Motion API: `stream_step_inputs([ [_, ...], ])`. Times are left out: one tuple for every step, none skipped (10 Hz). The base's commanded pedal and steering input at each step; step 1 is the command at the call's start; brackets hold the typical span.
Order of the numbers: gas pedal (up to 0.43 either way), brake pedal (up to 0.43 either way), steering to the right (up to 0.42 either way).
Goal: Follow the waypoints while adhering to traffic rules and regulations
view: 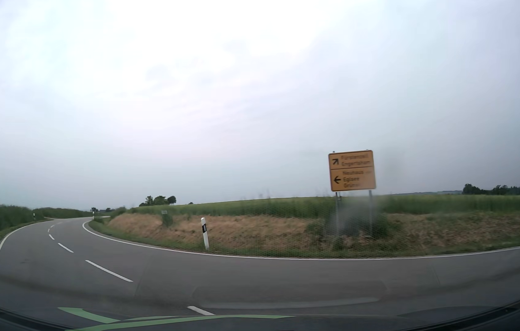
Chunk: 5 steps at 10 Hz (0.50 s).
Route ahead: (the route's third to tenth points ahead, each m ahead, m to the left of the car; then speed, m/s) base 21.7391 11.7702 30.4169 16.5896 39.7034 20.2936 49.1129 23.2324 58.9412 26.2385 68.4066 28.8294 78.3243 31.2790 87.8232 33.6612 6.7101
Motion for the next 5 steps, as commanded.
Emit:
stream_step_inputs([
  [0.22,0.0,-0.3],
  [0.22,0.0,-0.299],
  [0.22,0.0,-0.289],
  [0.22,0.0,-0.271],
  [0.22,0.0,-0.26],
])
